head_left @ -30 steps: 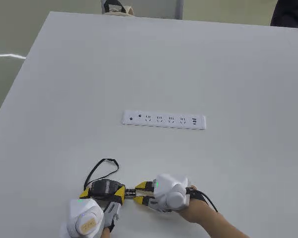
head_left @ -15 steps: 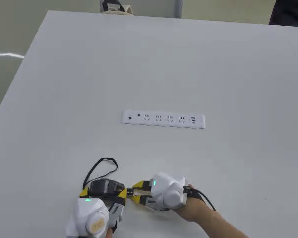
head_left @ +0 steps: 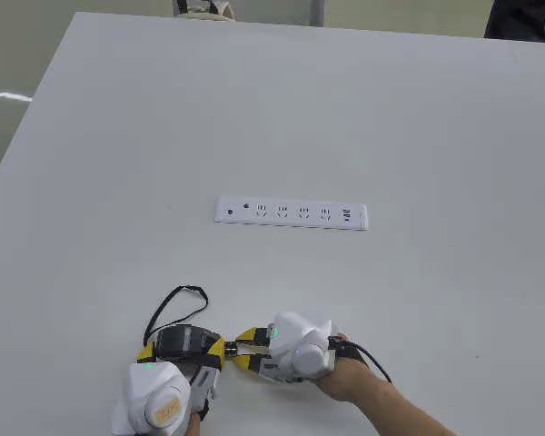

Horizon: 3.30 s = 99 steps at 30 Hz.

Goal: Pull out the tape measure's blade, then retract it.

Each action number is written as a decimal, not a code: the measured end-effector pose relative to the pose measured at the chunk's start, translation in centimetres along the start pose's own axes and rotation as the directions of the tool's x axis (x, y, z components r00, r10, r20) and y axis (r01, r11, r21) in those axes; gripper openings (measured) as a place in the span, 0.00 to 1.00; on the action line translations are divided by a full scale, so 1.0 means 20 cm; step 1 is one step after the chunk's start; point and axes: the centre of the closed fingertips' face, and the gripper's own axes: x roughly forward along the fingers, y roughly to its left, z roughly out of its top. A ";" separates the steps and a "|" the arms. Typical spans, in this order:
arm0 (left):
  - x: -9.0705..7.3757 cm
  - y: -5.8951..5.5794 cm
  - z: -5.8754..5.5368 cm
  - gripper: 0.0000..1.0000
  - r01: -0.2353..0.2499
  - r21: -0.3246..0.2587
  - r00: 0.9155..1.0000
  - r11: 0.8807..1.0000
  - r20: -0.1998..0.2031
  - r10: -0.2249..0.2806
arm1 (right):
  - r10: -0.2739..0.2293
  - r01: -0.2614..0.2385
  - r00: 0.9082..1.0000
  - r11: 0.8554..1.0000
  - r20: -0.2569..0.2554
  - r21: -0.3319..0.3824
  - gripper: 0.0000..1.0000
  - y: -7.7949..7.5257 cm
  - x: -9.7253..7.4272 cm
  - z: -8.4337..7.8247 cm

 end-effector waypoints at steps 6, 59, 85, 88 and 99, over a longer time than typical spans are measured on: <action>-0.01 0.00 0.01 0.58 0.008 -0.001 1.000 1.000 -0.006 -0.008 | 0.002 -0.002 1.000 1.000 0.001 -0.002 0.11 0.00 0.00 0.00; -0.25 -0.09 -0.02 0.83 0.370 0.337 0.928 0.866 -0.185 -0.324 | -0.215 0.215 0.976 0.966 -0.014 0.144 0.51 0.15 -0.32 0.00; -0.60 0.08 0.03 0.99 0.508 0.462 0.860 0.727 -0.226 -0.457 | -0.510 0.486 0.859 0.789 -0.041 0.377 0.83 0.41 -1.08 -0.15; -0.63 0.09 0.02 0.99 0.515 0.468 0.855 0.718 -0.228 -0.466 | -0.519 0.491 0.854 0.778 -0.040 0.392 0.88 0.44 -1.14 -0.15; -0.70 0.13 0.00 0.99 0.506 0.483 0.861 0.714 -0.227 -0.456 | -0.556 0.521 0.830 0.759 -0.026 0.390 0.95 0.49 -1.26 -0.11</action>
